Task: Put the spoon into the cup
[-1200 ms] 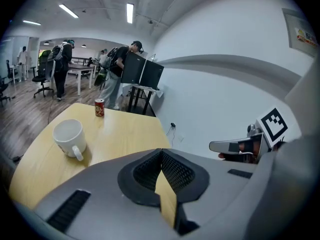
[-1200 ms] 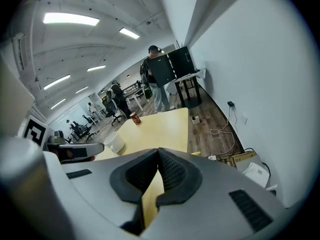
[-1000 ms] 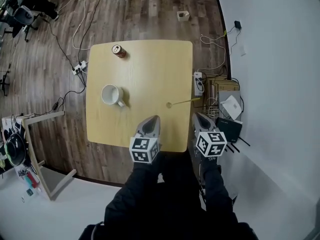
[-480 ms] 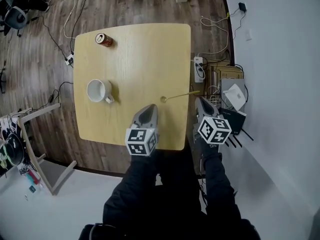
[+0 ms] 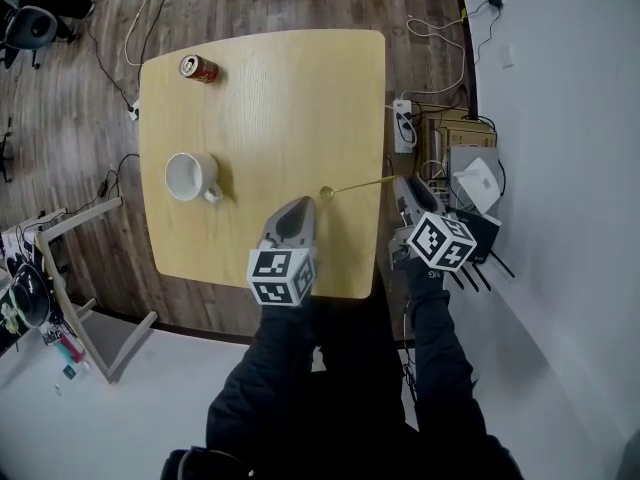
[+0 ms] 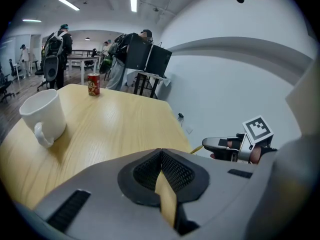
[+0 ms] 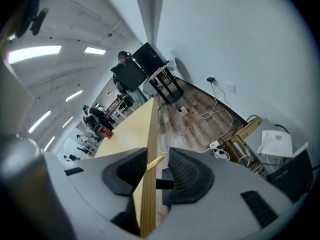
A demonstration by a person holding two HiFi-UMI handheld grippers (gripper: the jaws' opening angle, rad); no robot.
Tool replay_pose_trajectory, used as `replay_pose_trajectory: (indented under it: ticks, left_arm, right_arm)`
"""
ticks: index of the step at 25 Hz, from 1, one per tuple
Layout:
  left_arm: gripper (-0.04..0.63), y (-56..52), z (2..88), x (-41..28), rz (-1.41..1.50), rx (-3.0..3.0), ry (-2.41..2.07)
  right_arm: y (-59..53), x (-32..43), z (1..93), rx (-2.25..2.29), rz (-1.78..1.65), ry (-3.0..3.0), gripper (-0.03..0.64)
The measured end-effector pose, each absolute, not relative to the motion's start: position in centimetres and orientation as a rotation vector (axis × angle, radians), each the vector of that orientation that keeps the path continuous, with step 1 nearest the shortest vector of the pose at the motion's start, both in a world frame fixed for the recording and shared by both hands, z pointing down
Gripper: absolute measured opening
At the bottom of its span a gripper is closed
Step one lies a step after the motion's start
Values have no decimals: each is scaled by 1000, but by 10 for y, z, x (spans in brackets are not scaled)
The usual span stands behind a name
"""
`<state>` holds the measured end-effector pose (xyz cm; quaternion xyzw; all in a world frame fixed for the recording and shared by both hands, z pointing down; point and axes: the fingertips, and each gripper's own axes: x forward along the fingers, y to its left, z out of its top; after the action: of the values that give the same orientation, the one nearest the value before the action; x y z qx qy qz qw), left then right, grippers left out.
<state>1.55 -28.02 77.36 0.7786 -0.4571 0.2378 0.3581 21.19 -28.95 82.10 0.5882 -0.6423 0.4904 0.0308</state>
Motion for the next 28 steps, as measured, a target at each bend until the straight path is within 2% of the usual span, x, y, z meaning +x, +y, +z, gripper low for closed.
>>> replay_pose_trajectory:
  ticks: [3,10,14,19,28]
  left_arm:
    - [34,-279,777,12,617,1998,-1182]
    - [34,-281,780,10,618,1980,-1187]
    - [34,-281,784,8,618,1971,-1191]
    - [34,-283,780,4,604,1966,-1201]
    - [34,-293,744,-4,545,1988,-1248]
  right_arm:
    - [-292,210,829,1814,1633,-1992,163]
    - [-295,205,841,1762,1845,-2016,155]
    - [-301,204,838,1775,1963,-2056,65]
    - [-305,203,825,1777,2130,-2127,34]
    - [-312,191,769,1694,1959,-2280,21]
